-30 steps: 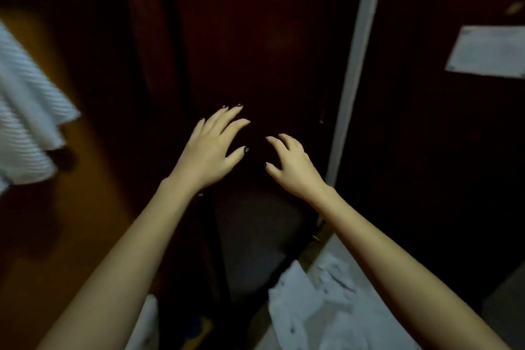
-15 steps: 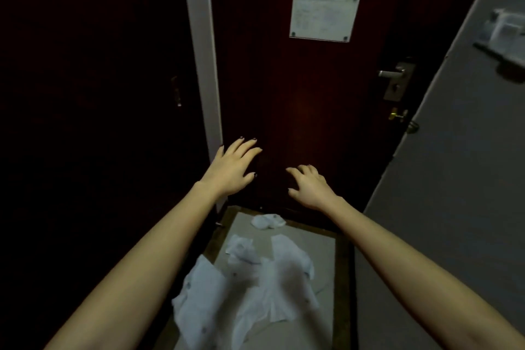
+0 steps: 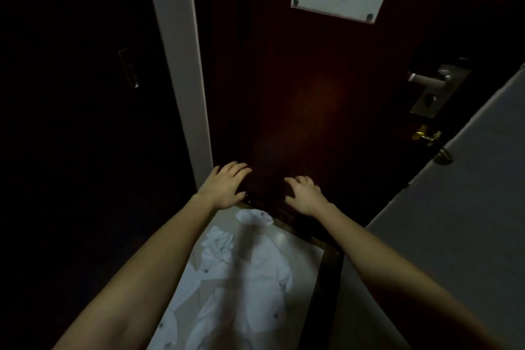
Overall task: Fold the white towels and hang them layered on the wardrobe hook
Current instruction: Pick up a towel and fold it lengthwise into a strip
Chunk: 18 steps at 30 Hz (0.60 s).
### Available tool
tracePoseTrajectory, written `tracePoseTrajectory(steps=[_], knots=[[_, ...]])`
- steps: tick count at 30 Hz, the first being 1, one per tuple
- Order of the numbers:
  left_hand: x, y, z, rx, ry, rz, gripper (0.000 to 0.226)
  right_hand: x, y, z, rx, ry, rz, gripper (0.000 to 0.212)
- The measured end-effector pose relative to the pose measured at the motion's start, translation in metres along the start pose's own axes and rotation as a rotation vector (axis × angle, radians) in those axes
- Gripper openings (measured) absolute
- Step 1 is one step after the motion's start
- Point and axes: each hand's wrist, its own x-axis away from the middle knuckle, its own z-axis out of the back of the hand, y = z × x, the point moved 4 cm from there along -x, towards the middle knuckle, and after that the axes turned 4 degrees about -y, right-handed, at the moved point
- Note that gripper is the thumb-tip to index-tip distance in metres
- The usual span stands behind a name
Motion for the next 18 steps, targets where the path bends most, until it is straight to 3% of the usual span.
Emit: tracePoseTrajectory(steps=[9, 14, 18], knots=[[-0.104, -0.048, -0.084, 0.002, -0.135, 0.089, 0.070, -0.131, 0.039, -0.069, -0.062, -0.104, 0.017, 0.062], [-0.166, -0.065, -0.167, -0.051, -0.250, 0.070, 0.071, -0.218, 0.073, -0.116, -0.124, -0.123, 0.027, 0.061], [-0.232, -0.083, -0.247, -0.021, -0.252, 0.137, 0.071, -0.299, 0.113, -0.167, -0.151, -0.150, 0.069, 0.058]])
